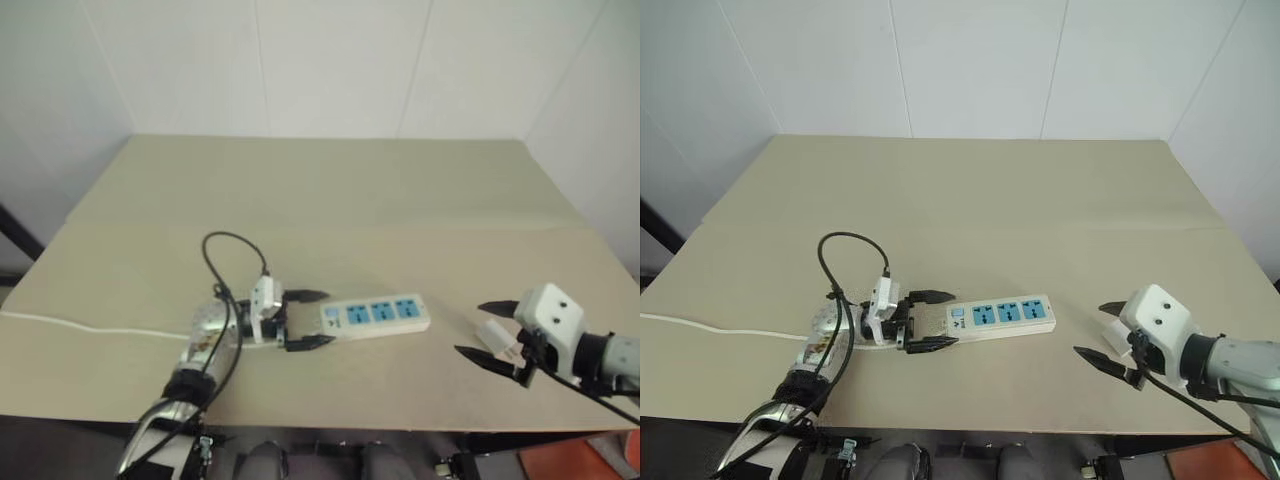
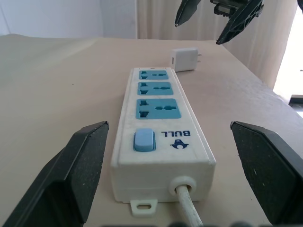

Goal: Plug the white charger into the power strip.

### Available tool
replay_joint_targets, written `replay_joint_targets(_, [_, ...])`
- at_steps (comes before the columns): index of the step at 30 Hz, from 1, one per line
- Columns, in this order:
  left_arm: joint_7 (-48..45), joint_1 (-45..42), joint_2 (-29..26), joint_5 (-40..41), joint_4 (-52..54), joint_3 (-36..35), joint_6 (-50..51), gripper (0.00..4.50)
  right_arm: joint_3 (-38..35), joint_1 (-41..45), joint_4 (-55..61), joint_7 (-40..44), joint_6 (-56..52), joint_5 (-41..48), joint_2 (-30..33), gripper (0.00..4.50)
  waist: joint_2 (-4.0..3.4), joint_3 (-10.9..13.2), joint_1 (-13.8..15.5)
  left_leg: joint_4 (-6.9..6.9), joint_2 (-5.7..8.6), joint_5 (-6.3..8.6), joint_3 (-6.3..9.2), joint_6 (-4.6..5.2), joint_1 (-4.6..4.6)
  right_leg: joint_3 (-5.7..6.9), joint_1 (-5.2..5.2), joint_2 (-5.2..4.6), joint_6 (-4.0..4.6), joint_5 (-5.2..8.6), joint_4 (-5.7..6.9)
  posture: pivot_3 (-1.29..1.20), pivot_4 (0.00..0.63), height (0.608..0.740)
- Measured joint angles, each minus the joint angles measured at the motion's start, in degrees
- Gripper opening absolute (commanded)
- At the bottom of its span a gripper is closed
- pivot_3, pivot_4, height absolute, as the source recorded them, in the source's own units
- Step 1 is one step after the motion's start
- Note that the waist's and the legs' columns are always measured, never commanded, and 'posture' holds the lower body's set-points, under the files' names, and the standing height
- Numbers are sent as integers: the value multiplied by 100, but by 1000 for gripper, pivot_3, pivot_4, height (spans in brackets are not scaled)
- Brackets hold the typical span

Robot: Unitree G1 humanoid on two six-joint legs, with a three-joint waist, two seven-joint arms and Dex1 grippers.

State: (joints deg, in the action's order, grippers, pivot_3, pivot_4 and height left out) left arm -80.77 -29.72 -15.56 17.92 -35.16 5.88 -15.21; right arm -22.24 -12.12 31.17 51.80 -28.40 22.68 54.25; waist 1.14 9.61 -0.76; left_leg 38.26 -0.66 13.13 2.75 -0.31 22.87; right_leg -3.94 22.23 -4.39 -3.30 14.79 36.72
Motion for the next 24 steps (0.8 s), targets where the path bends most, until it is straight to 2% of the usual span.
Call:
replay_joint_targets(8, [-146,-599,348,-219,-1199,6,-623,4475,13,59,-8,-91,-7,-23,0,4500,2,0,-1,0,1,0,0,0,3,0,0,0,-1,0,-3,0,150,740])
replay_joint_targets(23, [-127,-803,452,-498,-1897,-47,-1436,4475,23,48,48,-226,-6,-126,-82,4500,-11,-15,0,0,1,0,1,0,-13,0,-11,1,-9,5,5,0,150,740])
replay_joint_targets(24, [-120,-815,457,-508,-1933,-46,-1463,4298,23,50,48,-227,-7,-131,-82,4500,-12,-17,0,0,1,0,1,0,-15,0,-13,1,-10,5,5,0,150,740])
